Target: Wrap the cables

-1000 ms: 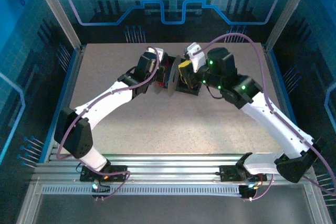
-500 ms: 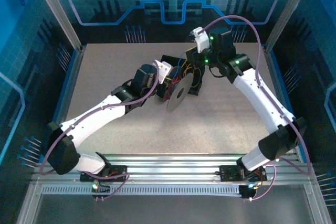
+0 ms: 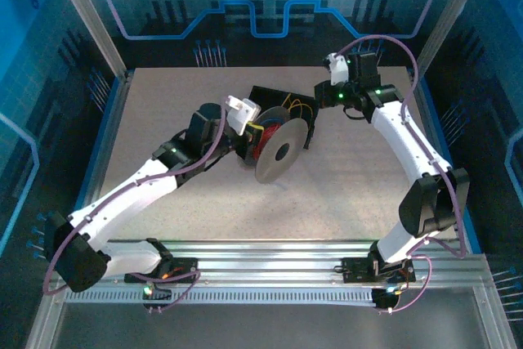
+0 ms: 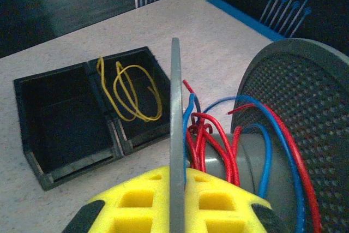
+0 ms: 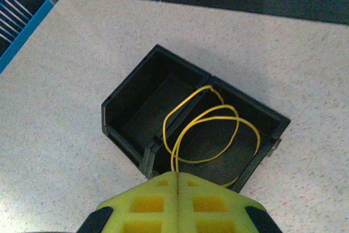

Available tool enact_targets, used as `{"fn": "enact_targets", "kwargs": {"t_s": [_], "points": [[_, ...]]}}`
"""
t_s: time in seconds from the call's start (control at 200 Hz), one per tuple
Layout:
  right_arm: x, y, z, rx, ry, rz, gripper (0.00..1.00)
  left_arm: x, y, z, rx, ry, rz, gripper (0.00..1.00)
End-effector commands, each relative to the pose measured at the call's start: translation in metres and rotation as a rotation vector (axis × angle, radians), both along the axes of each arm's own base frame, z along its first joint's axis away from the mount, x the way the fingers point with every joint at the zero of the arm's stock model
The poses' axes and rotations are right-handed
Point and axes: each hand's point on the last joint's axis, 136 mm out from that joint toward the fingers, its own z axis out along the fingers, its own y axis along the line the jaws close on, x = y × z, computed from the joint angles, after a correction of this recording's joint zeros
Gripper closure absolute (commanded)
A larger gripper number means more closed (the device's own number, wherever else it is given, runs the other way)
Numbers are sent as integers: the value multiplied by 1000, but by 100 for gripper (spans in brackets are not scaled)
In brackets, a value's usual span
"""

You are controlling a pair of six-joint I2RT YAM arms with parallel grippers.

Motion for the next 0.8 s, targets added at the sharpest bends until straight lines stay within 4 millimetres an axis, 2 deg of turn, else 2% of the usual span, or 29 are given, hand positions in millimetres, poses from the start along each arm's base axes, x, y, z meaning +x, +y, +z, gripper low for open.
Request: {"fn": "enact_targets", "kwargs": {"t_s": [0.0,0.11,0.25,0.39,0.641,0.726,0.791], "points": [[-5,9,2,59,-14,37,100,-11,-1,47,-183,-36,-59,100],[-8,12,-3,74,-13,53,100,-12,7,55,-244,-15,-63,100],[-11,17,-7,107,-6,77,100,-4,26,56,-325,43,-25,100],[-28,27,-4,182,-6,132,100,3,39,52,-352,82,15,100],[-55,45,0,317,24,239,100,13,45,51,-390,120,49,100],[-69,51,-6,349,41,276,77,17,48,56,-410,121,83,100],[-85,56,-17,343,47,300,62,24,58,57,-413,134,154,100]]}}
